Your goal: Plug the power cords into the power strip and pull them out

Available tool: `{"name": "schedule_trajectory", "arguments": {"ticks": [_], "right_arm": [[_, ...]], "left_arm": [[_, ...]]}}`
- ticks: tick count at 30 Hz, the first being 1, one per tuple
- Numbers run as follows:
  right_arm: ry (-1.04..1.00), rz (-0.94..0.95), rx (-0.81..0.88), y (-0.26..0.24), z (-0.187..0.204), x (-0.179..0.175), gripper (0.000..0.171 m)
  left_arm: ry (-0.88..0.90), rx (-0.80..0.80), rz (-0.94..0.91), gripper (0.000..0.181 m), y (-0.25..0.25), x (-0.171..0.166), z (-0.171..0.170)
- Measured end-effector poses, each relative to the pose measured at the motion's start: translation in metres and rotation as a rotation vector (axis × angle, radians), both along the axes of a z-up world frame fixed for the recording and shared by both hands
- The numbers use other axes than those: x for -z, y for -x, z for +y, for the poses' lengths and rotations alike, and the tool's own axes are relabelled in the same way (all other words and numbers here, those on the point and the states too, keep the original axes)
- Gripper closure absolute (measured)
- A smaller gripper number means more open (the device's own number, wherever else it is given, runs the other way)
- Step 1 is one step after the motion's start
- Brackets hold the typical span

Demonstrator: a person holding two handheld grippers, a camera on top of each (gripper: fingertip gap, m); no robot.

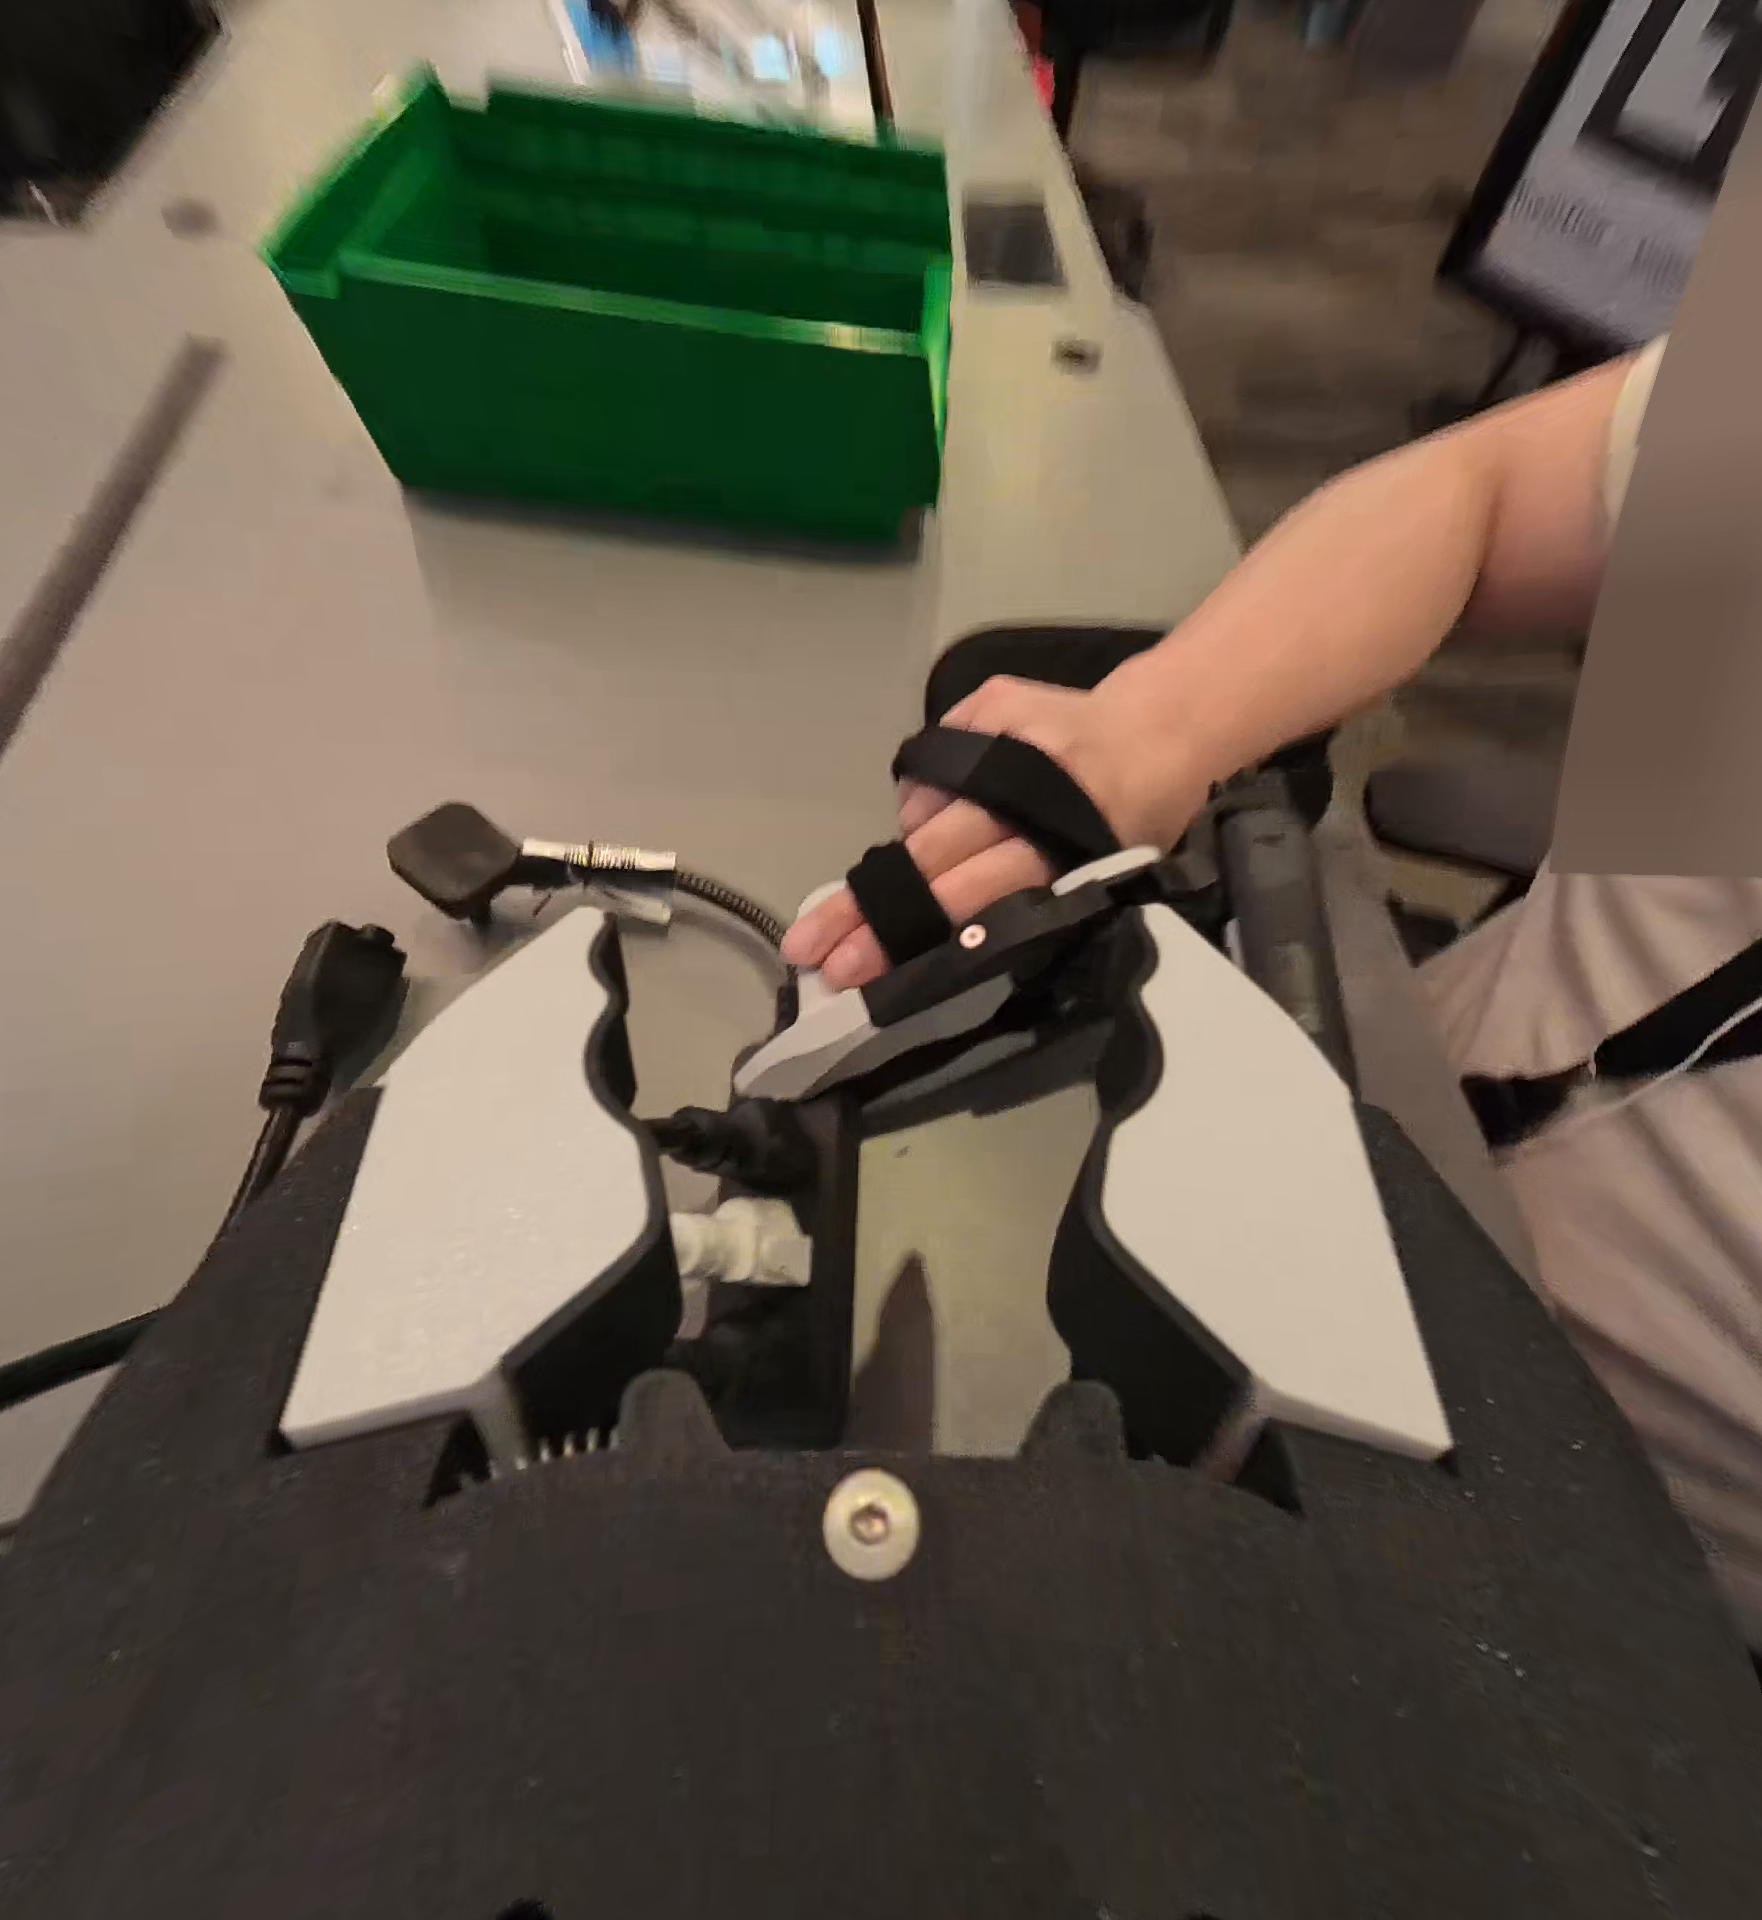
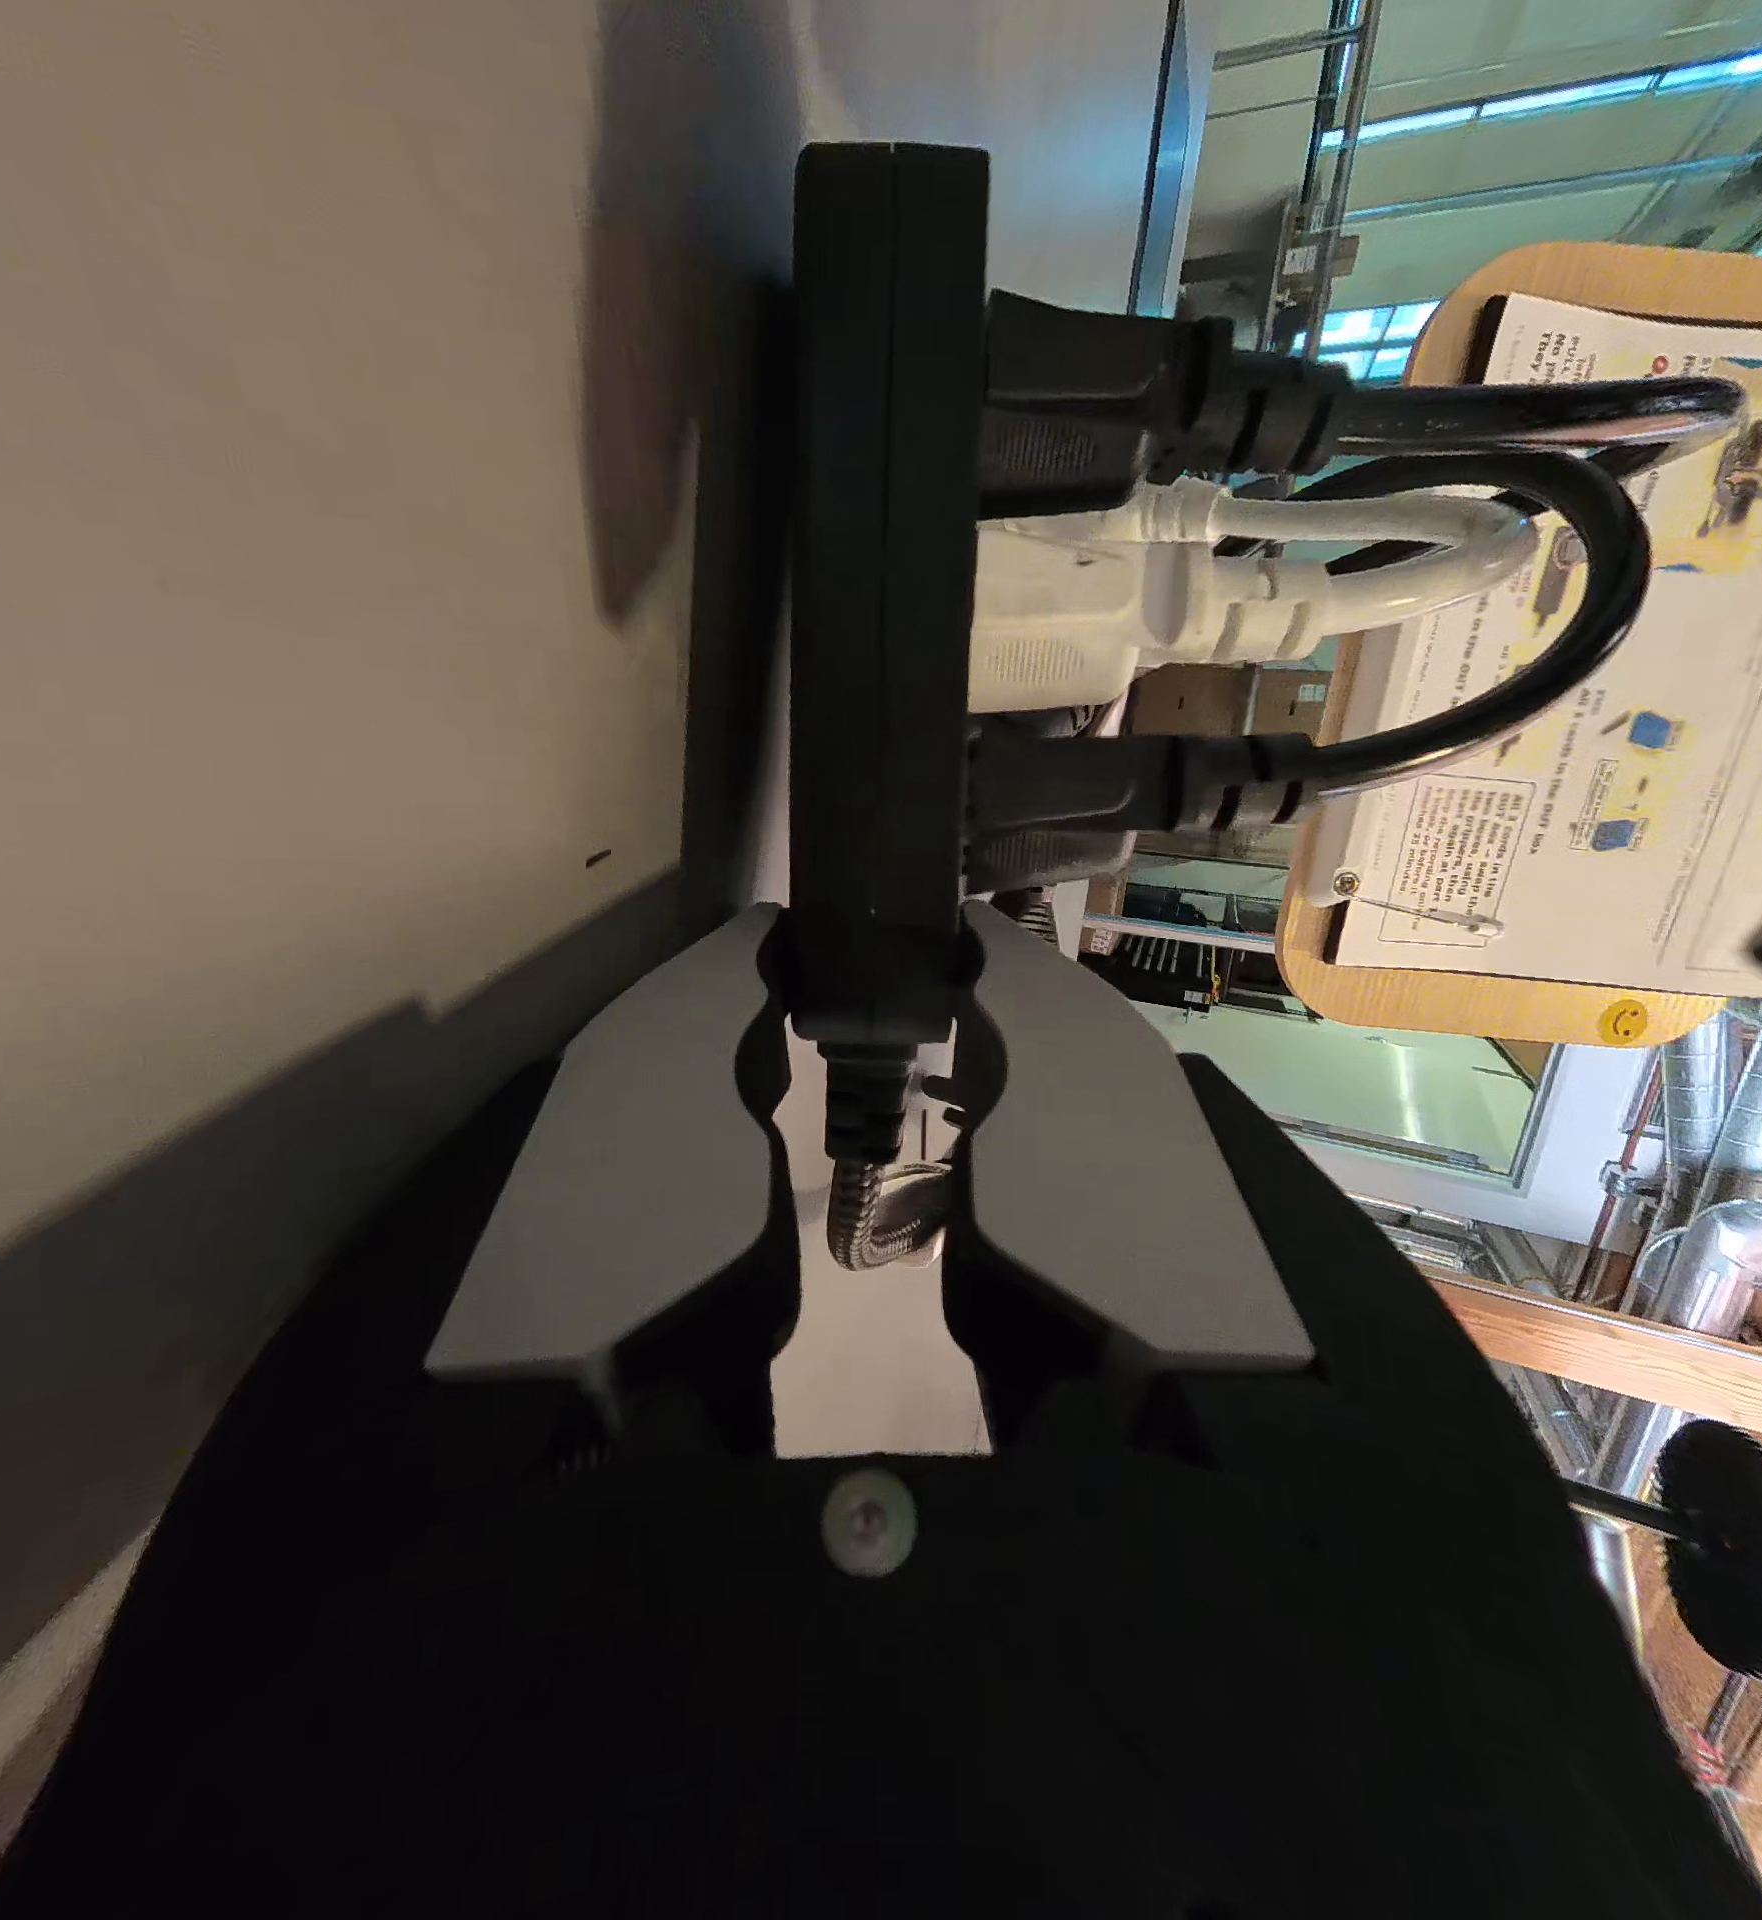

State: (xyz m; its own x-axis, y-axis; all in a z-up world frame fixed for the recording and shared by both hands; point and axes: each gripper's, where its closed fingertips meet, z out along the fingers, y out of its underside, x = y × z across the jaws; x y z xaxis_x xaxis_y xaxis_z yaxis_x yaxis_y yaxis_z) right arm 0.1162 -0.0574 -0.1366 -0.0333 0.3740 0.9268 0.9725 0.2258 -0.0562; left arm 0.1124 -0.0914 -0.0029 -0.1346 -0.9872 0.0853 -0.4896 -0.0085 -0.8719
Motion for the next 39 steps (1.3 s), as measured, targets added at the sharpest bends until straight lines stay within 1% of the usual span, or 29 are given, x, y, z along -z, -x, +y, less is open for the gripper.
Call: {"name": "schedule_trajectory", "arguments": {"ticks": [2, 3, 5, 9, 10, 12, 15, 18, 21, 23, 26, 29, 30, 32, 36, 39], "right_arm": [[-0.001, 0.004, -0.001, 0.0, 0.0, 0.0, 0.143], [-0.002, 0.004, -0.002, 0.0, 0.0, 0.0, 0.143], [0.0, 0.008, -0.004, 0.0, 0.0, 0.0, 0.143], [0.017, 0.01, 0.011, -0.002, -0.001, 0.001, 0.143], [0.022, 0.012, 0.016, -0.002, -0.001, 0.001, 0.143], [0.02, 0.012, 0.005, -0.002, -0.001, 0.001, 0.143], [0.018, 0.02, -0.013, -0.001, -0.002, 0.001, 0.143], [0.014, 0.026, -0.022, -0.001, -0.002, 0.001, 0.143], [0.008, 0.033, -0.027, -0.001, -0.002, 0.0, 0.143], [0.001, 0.035, -0.034, 0.0, -0.002, 0.0, 0.143], [-0.001, 0.052, -0.046, 0.0, -0.003, 0.001, 0.143], [-0.006, 0.066, -0.061, 0.0, -0.003, 0.0, 0.143], [-0.006, 0.072, -0.066, 0.001, -0.003, 0.0, 0.143], [-0.001, 0.087, -0.076, 0.001, -0.003, 0.0, 0.143], [0.086, 0.178, -0.107, 0.0, -0.006, 0.001, 0.142], [0.244, 0.342, -0.132, 0.003, -0.017, -0.002, 0.134]], "left_arm": [[0.045, -0.056, -0.103, 0.091, 0.008, -0.005, -0.004], [0.084, -0.074, -0.141, 0.087, 0.013, -0.008, -0.005], [0.144, -0.094, -0.215, 0.086, 0.021, -0.013, -0.007], [0.16, -0.134, -0.29, 0.085, 0.039, -0.01, -0.002], [0.157, -0.135, -0.305, 0.087, 0.044, -0.008, -0.001], [0.12, -0.179, -0.29, 0.089, 0.054, 0.005, 0.008], [0.091, -0.273, -0.164, 0.088, 0.072, 0.045, 0.026], [0.156, -0.265, -0.053, 0.091, 0.078, 0.079, 0.025], [0.125, -0.253, 0.03, 0.095, 0.071, 0.1, 0.027], [0.14, -0.221, 0.056, 0.099, 0.062, 0.106, 0.027], [0.199, -0.153, 0.049, 0.111, 0.049, 0.106, 0.028], [0.281, -0.082, 0.053, 0.127, 0.038, 0.106, 0.029], [0.288, -0.059, 0.053, 0.138, 0.035, 0.107, 0.027], [0.243, -0.065, 0.056, 0.149, 0.03, 0.112, 0.029], [0.227, -0.075, 0.026, 0.15, 0.03, 0.112, 0.026], [0.203, -0.078, 0.018, 0.151, 0.033, 0.112, 0.024]]}}
